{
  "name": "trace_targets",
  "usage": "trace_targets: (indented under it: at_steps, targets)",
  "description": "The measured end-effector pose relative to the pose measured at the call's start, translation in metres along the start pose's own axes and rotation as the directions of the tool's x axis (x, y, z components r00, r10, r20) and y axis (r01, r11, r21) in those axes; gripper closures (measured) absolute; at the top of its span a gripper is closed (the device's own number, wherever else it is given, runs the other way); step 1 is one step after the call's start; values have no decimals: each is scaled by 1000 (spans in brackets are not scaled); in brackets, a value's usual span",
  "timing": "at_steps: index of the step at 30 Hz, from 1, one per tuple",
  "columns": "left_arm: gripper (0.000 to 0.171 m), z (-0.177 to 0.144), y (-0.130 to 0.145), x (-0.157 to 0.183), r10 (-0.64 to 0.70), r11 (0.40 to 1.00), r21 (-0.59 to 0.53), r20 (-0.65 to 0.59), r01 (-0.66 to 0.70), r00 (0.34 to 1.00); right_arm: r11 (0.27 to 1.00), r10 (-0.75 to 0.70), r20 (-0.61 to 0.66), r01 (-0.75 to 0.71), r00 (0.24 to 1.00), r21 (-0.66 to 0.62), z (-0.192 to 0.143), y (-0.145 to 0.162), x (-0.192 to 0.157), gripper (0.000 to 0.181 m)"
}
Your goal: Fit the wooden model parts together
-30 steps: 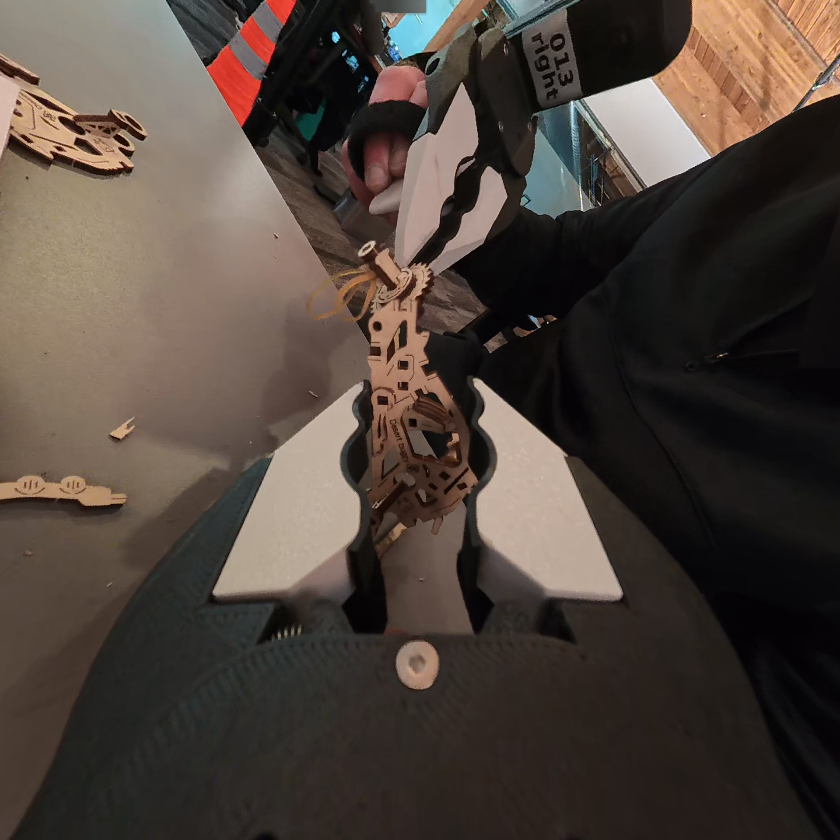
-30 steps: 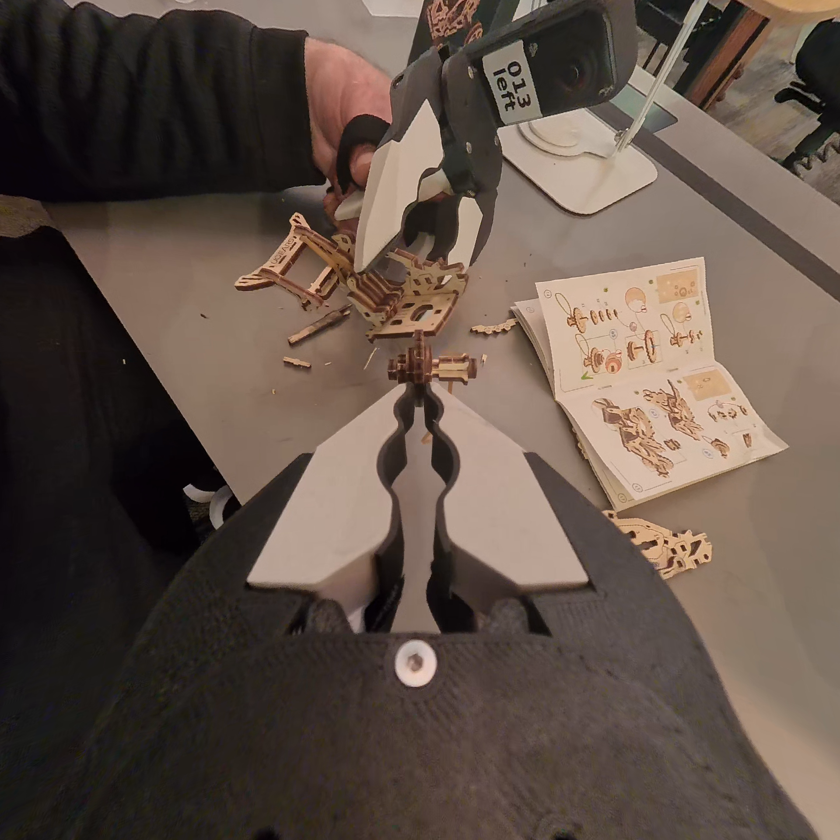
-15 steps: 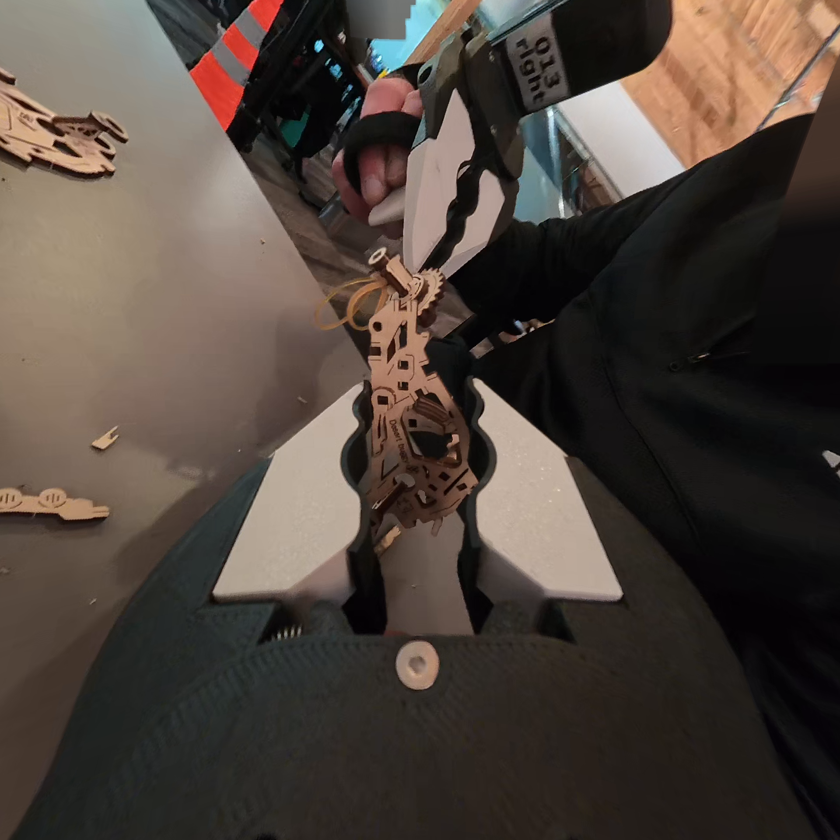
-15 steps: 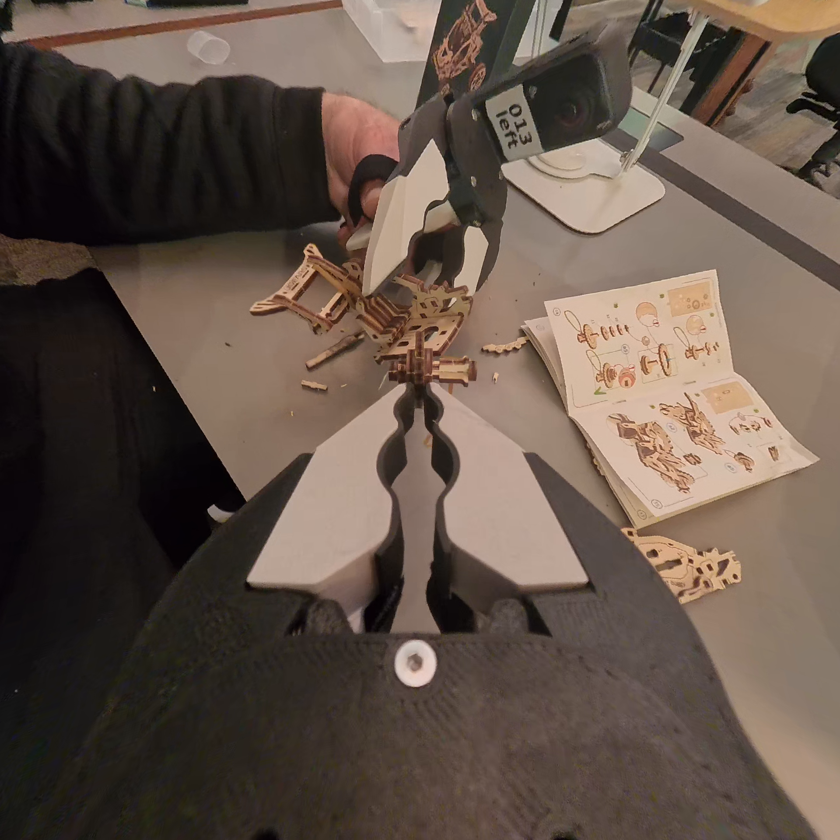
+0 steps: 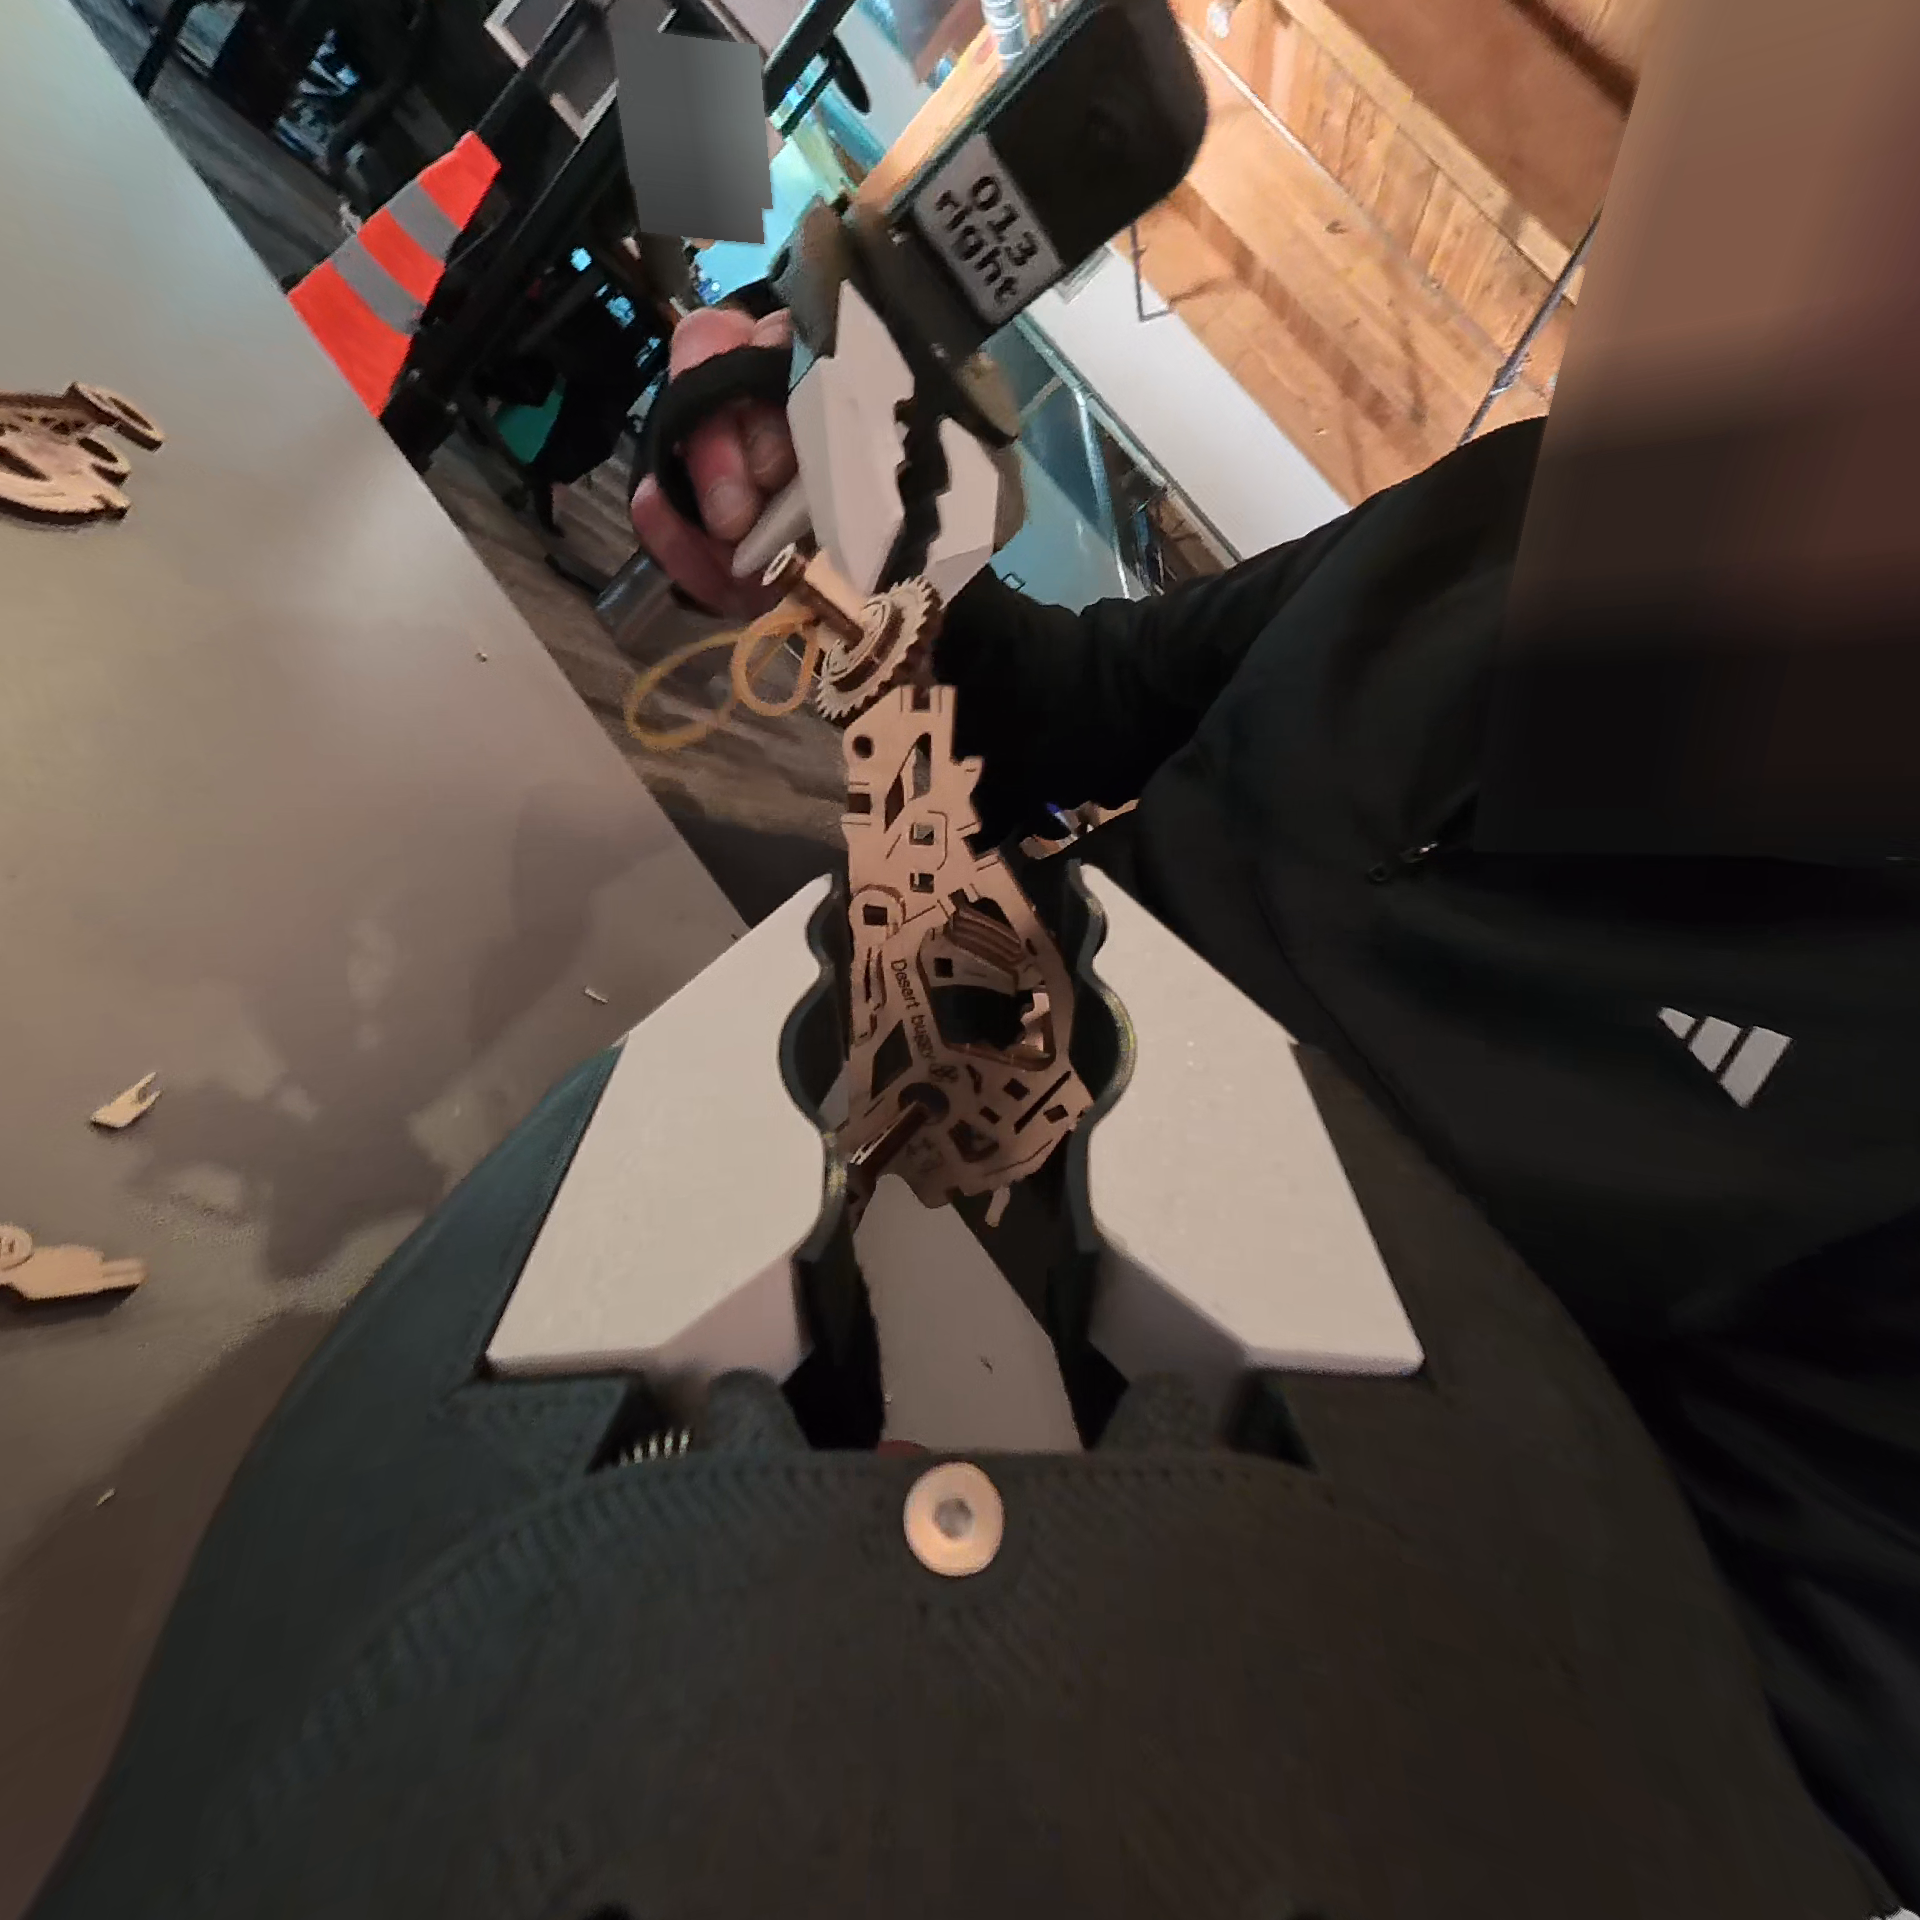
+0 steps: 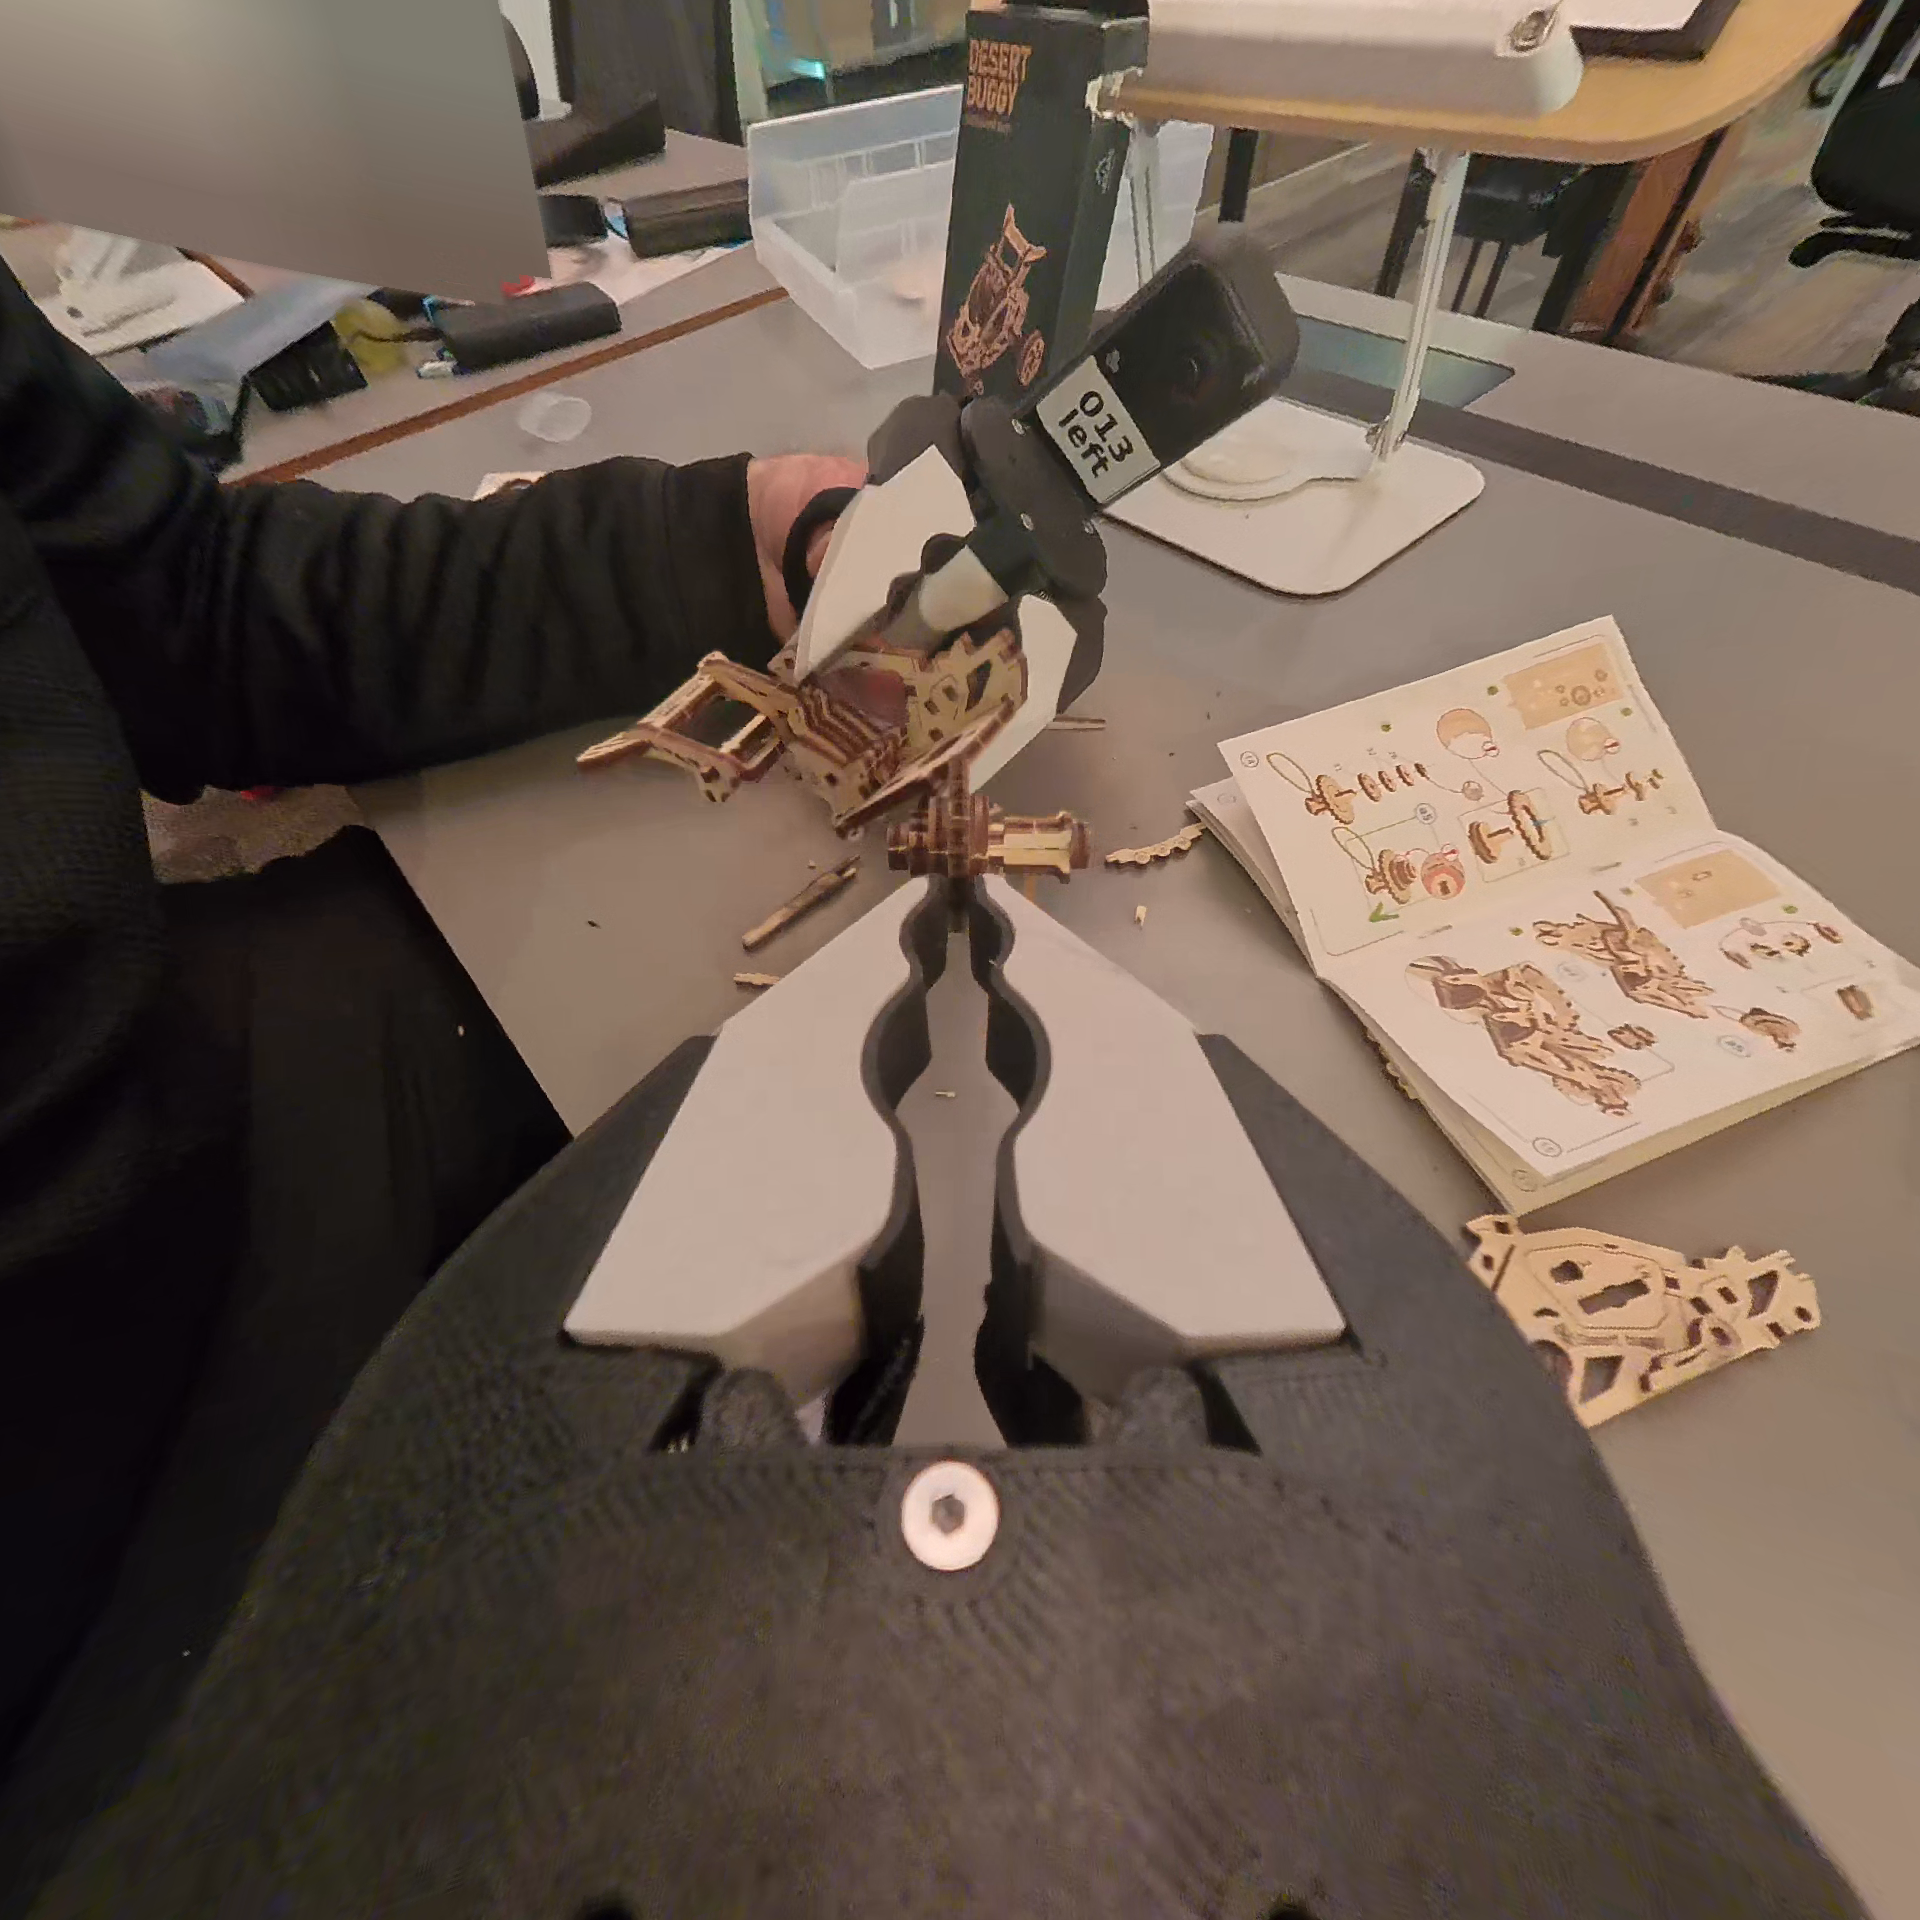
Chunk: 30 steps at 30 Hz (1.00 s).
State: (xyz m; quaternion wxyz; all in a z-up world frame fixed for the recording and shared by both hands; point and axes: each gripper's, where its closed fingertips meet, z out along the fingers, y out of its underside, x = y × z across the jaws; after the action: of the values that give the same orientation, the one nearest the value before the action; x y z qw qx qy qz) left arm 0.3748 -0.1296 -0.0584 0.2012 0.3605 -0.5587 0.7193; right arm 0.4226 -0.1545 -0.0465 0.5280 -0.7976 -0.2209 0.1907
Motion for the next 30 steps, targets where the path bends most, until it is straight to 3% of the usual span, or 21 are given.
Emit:
trace_targets:
  at_steps: [10,21,30]
  targets:
    - [133,7,1,7,29,1000,-12,-45,-29,999,1000,30,32,-29,999,-4,3,6,-1,181]
    - [133,7,0,8,25,1000,-7,-55,-25,998,987,-113,0,112,994,-119,10,23,-5,181]
    - [133,10,4,6,19,999,-33,-44,-20,999,985,-109,6,109,994,-135,12,26,-6,181]
